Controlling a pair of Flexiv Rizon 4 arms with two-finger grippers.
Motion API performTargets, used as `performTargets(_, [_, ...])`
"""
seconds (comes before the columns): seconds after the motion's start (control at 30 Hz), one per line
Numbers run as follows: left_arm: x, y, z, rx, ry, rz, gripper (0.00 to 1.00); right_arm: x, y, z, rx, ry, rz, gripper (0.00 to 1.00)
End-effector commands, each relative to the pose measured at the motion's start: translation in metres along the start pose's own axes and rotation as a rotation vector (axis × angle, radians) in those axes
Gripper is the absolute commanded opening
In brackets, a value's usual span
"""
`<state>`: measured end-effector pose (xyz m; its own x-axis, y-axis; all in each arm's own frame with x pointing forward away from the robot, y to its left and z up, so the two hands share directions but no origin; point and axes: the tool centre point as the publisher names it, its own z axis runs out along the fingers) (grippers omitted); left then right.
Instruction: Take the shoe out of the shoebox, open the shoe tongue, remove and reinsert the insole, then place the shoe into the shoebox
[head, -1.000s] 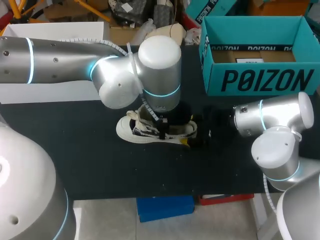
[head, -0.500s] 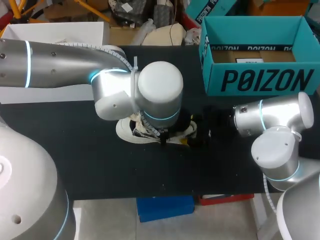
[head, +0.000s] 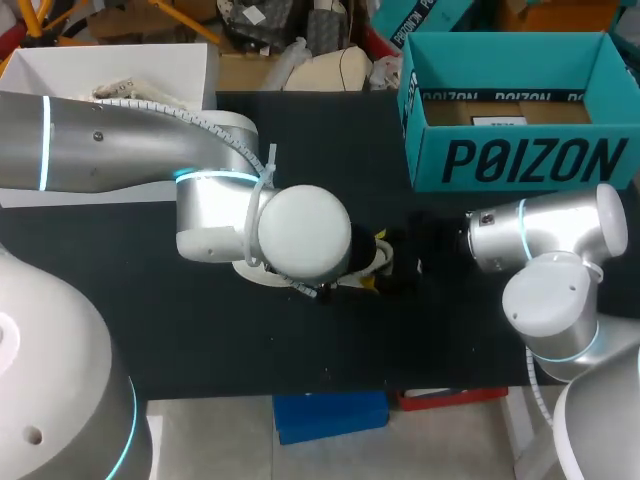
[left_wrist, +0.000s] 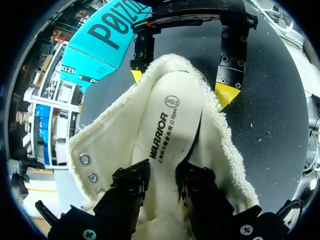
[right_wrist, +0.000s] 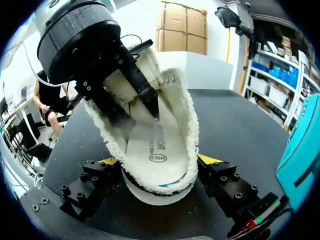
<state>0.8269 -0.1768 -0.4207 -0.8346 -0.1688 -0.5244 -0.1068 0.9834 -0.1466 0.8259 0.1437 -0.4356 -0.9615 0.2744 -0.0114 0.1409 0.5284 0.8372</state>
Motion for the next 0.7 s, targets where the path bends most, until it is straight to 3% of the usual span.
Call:
performTargets(0.03, [0.003, 0.009, 0.132, 0.01, -0.098, -0.005, 0.3, -0.001, -0.001, 0.001, 0.002, 0.0, 0.003, 0.0])
performTargets(0.17, [0.001, 0.009, 0.141, 0.004, -0.085, -0.008, 0.22, -0.001, -0.001, 0.001, 0.002, 0.0, 0.003, 0.0])
performTargets(0.2, [0.001, 0.009, 0.142, 0.004, -0.073, -0.011, 0.16, -0.001, -0.001, 0.001, 0.002, 0.0, 0.003, 0.0])
performTargets(0.23, [0.001, 0.009, 0.144, -0.003, -0.072, -0.004, 0.0, -0.001, -0.001, 0.001, 0.002, 0.0, 0.003, 0.0])
performTargets(0.4, [0.006, 0.007, 0.143, -0.022, 0.005, 0.068, 0.0, -0.001, -0.001, 0.001, 0.002, 0.0, 0.003, 0.0])
performTargets(0.7, [-0.004, 0.016, 0.092, 0.039, 0.245, 0.051, 0.0, -0.001, -0.001, 0.001, 0.002, 0.0, 0.003, 0.0])
